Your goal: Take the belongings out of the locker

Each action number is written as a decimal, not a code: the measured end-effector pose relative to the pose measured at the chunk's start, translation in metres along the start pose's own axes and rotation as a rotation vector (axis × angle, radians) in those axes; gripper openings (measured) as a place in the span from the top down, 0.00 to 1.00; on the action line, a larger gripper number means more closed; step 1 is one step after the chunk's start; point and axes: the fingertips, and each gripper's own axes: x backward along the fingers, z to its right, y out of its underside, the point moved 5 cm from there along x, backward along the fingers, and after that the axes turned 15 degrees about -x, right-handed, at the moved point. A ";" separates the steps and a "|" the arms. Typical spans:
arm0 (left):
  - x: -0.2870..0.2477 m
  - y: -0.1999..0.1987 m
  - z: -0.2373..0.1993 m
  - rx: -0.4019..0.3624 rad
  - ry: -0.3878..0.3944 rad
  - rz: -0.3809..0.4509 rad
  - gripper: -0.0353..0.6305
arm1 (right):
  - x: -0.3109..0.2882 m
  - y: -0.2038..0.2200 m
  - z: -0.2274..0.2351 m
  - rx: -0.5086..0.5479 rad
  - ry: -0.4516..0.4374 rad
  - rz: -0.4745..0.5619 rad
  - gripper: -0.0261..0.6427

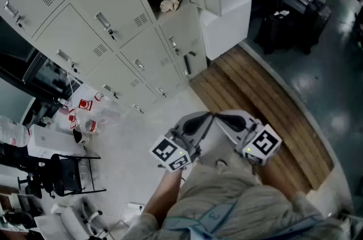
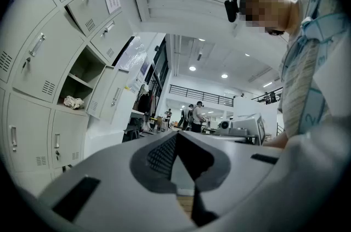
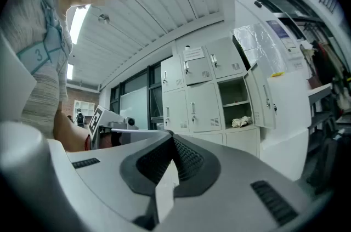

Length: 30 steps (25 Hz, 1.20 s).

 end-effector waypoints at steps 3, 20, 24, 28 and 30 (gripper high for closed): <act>0.004 0.002 -0.003 -0.002 0.002 0.001 0.94 | -0.004 -0.003 -0.004 -0.010 0.000 0.004 0.96; 0.030 0.011 -0.023 0.029 -0.047 0.011 0.94 | -0.036 0.009 -0.009 -0.023 -0.023 -0.025 0.96; 0.039 0.011 -0.044 0.050 -0.056 0.028 0.94 | -0.059 0.003 -0.009 -0.050 -0.040 -0.010 0.96; 0.049 0.009 -0.077 0.052 -0.058 0.033 0.94 | -0.093 -0.003 -0.001 -0.055 -0.041 0.011 0.96; 0.054 0.009 -0.096 0.046 -0.059 0.033 0.94 | -0.112 -0.008 0.001 -0.068 -0.039 -0.001 0.96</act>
